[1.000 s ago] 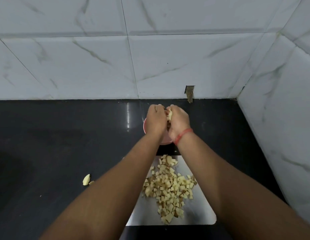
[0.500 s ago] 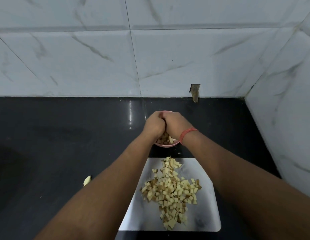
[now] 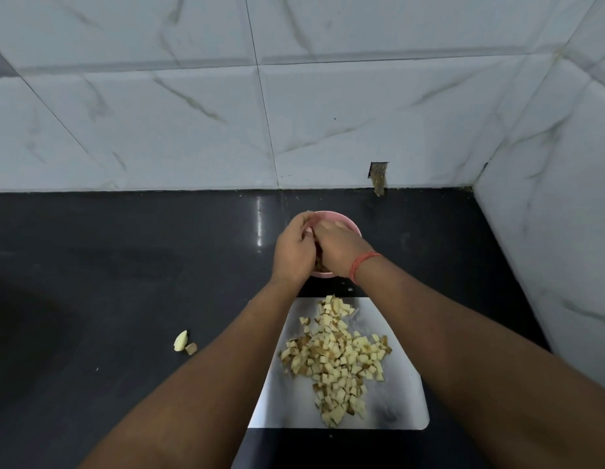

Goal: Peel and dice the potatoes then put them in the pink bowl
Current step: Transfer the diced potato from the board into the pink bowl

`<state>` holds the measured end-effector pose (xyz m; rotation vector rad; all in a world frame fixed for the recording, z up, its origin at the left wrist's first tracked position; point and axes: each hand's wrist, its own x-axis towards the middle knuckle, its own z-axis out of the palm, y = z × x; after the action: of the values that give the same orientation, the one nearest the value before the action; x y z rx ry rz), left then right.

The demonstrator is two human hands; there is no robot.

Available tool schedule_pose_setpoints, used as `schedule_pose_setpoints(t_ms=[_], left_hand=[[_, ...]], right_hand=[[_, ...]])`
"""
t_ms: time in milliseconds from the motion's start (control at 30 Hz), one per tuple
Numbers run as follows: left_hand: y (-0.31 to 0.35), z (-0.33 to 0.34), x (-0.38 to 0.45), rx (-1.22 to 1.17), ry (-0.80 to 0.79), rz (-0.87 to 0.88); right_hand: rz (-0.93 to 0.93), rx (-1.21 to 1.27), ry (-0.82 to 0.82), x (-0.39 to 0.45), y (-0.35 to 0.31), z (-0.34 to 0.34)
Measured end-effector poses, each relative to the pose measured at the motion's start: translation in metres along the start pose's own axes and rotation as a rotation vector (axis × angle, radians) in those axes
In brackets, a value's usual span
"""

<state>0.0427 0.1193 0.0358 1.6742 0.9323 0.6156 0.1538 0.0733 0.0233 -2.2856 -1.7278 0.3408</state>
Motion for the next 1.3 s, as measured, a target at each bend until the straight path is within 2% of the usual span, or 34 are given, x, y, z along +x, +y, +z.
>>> schedule_pose_setpoints(t_ms=[133, 233, 300, 500, 600, 833, 933, 1033, 1300], left_hand=[[-0.01, -0.011, -0.031, 0.243, 0.017, 0.358], [-0.037, -0.016, -0.064, 0.414, 0.019, 0.505], [-0.059, -0.017, -0.088, 0.506, -0.03, 0.577], [-0.097, -0.007, -0.146, 0.709, -0.228, 0.752], [-0.105, -0.006, -0.154, 0.788, -0.289, 0.717], [-0.106, -0.01, -0.164, 0.917, -0.397, 0.69], [-0.107, -0.01, -0.165, 1.004, -0.426, 0.67], [-0.11, -0.01, -0.163, 1.042, -0.431, 0.578], [-0.115, -0.005, -0.152, 0.946, -0.405, 0.519]], right_hand=[[-0.061, 0.119, 0.269, -0.03, -0.009, -0.006], [-0.149, 0.162, 0.433, -0.079, -0.013, 0.004], [-0.196, 0.18, 0.401, -0.108, -0.009, 0.022], [-0.084, 0.123, 0.071, -0.12, 0.01, 0.063], [-0.132, 0.066, -0.03, -0.122, 0.011, 0.067], [-0.198, 0.143, -0.073, -0.141, 0.021, 0.065], [-0.276, 0.065, -0.115, -0.15, 0.027, 0.059], [-0.277, -0.036, -0.177, -0.158, 0.027, 0.059], [-0.23, -0.045, 0.034, -0.165, 0.009, 0.079]])
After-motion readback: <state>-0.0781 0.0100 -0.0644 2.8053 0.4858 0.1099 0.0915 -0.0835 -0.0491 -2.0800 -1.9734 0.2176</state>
